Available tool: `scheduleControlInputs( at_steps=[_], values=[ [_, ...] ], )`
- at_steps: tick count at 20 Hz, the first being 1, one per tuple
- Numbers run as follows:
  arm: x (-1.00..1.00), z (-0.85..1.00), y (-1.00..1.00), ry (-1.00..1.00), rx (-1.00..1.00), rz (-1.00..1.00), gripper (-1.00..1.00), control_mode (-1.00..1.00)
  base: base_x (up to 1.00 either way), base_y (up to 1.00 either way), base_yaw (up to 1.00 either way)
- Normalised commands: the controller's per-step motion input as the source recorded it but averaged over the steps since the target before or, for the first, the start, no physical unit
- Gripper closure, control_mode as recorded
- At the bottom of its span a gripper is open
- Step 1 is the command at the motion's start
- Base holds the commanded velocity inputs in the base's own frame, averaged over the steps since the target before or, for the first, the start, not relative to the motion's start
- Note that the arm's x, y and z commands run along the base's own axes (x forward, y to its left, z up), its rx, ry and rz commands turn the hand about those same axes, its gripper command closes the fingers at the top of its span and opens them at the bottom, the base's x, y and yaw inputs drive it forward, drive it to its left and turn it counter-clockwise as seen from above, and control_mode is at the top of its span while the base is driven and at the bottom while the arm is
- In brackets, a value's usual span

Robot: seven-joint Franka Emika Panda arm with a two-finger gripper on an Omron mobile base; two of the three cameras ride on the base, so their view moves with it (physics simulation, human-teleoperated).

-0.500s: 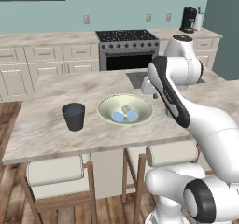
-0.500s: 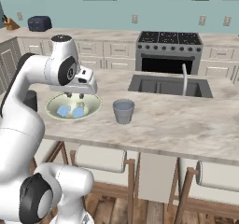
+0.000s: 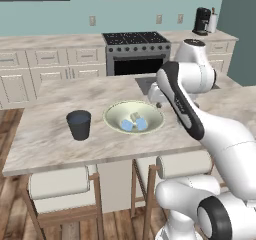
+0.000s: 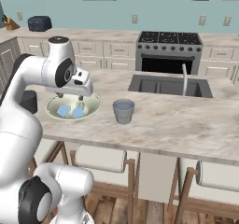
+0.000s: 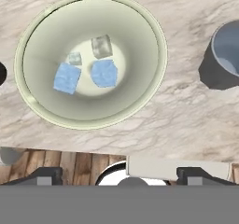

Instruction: There are four ice cubes in the ice bowl. Place two ice cubes in each glass of water.

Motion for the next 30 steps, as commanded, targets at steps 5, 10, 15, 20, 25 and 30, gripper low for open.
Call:
scheduleControlInputs(
  at_steps=[5, 10, 15, 20, 25, 30],
  values=[
    [-0.05, -0.27, 0.54, 0.0, 0.01, 0.0, -1.0, -1.0, 0.0, 0.0, 0.0],
    [0.39, -0.3, 0.44, 0.0, -0.04, -0.03, -1.0, -1.0, 0.0, 0.0, 0.0],
    [0.34, -0.22, 0.02, 0.0, -0.2, 0.0, -1.0, -1.0, 0.0, 0.0, 0.0],
    [0.37, -0.18, -0.02, 0.0, -0.13, 0.0, -1.0, -1.0, 0.0, 0.0, 0.0],
    [0.17, -0.24, 0.0, -0.03, 0.0, 0.0, -1.0, -1.0, 0.0, 0.0, 0.0],
    [0.25, -0.37, 0.0, 0.0, 0.0, 0.0, -1.0, -1.0, 0.0, 0.0, 0.0]
  ],
)
